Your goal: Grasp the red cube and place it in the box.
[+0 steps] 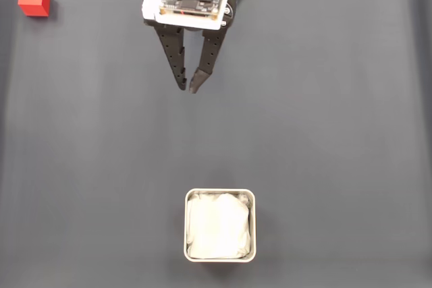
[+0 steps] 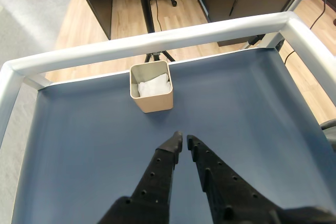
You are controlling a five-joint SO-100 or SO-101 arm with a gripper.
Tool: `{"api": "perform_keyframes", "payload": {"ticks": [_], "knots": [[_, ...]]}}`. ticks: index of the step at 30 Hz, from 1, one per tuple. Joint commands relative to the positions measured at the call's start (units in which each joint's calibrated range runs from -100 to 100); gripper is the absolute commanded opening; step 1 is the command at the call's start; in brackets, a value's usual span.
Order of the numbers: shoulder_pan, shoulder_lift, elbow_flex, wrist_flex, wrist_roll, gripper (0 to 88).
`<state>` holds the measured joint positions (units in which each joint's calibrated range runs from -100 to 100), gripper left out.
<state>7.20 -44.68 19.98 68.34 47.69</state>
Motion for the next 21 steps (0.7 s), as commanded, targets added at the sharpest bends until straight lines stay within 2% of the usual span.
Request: {"api": "perform_keyframes", "payload": {"ticks": [1,21], "knots": [[2.3,0.0,-2.6,0.1,-0.1,0.0],[14.3,-2.6,0.7,1.9,-1.4,0.0]]}}
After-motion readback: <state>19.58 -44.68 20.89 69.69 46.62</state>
